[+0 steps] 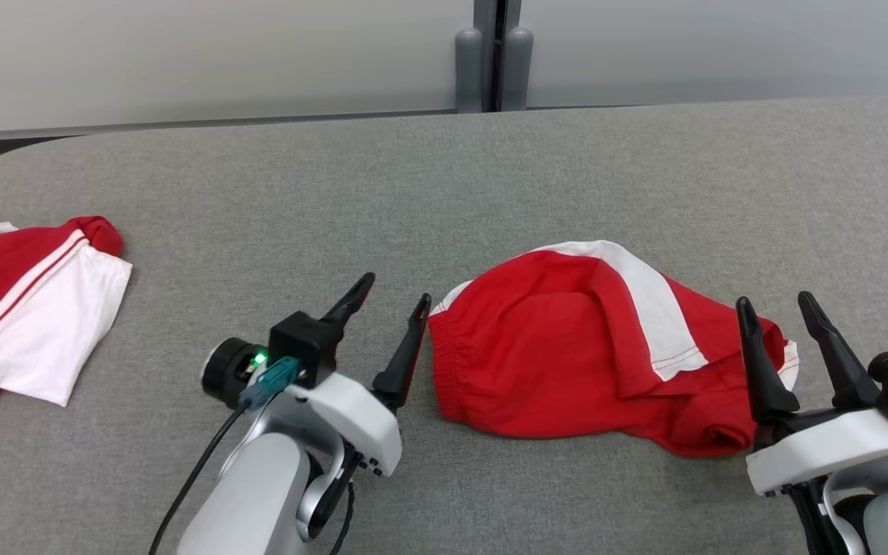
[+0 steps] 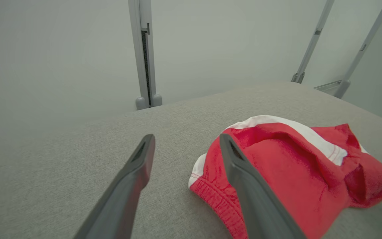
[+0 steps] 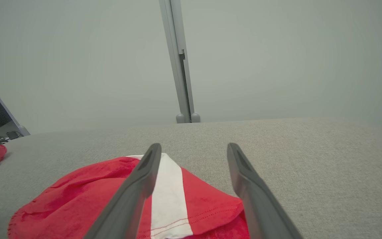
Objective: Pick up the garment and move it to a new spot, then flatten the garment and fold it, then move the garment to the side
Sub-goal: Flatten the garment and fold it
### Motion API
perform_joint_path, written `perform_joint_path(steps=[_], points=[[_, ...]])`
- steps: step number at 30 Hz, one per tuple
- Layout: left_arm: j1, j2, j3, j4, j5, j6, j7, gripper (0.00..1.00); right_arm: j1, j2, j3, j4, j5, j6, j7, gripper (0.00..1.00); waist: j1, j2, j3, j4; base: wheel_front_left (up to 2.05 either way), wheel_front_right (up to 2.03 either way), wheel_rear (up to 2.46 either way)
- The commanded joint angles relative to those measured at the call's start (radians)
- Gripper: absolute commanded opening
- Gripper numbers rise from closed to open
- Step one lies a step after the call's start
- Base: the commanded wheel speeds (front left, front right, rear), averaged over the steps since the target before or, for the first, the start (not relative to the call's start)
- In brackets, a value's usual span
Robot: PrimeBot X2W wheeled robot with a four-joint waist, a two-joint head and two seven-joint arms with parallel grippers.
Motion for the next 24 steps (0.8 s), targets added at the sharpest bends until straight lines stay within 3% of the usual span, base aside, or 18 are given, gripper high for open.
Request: perform_joint_path(steps=[1, 10, 11, 12, 13, 24], points=[[-0.046, -0.002, -0.033, 0.041, -0.022, -0.012, 0.036, 1.0, -0.018, -0.008, 0.012, 0.003, 0.009, 0.0, -0.002, 1.0, 0.0, 0.0, 0.031, -0.025, 0.0, 0.0, 0.0], [-0.179, -0.014, -0.164, 0.24, -0.122, -0.031, 0.197, 1.0, -0.047, -0.01, 0.031, 0.039, 0.034, 0.0, -0.024, 1.0, 0.0, 0.0, 0.082, -0.081, 0.0, 0.0, 0.0], [-0.189, -0.014, -0.179, 0.251, -0.135, -0.033, 0.205, 0.78, -0.05, -0.011, 0.032, 0.043, 0.037, 0.0, -0.028, 1.0, 0.0, 0.0, 0.085, -0.085, 0.0, 0.0, 0.0], [-0.201, -0.013, -0.194, 0.262, -0.139, -0.033, 0.208, 0.45, -0.052, -0.012, 0.032, 0.046, 0.038, 0.0, -0.03, 1.0, 0.0, 0.0, 0.086, -0.088, 0.0, 0.0, 0.0], [-0.211, -0.012, -0.205, 0.269, -0.144, -0.034, 0.204, 0.0, -0.054, -0.012, 0.031, 0.05, 0.039, 0.0, -0.033, 1.0, 0.0, 0.0, 0.089, -0.09, 0.0, 0.0, 0.0], [-0.283, -0.01, -0.262, 0.274, -0.078, 0.019, 0.066, 0.0, -0.067, -0.013, 0.018, 0.063, 0.049, 0.0, -0.047, 1.0, 0.0, 0.0, 0.096, -0.068, 0.0, 0.0, 0.0]])
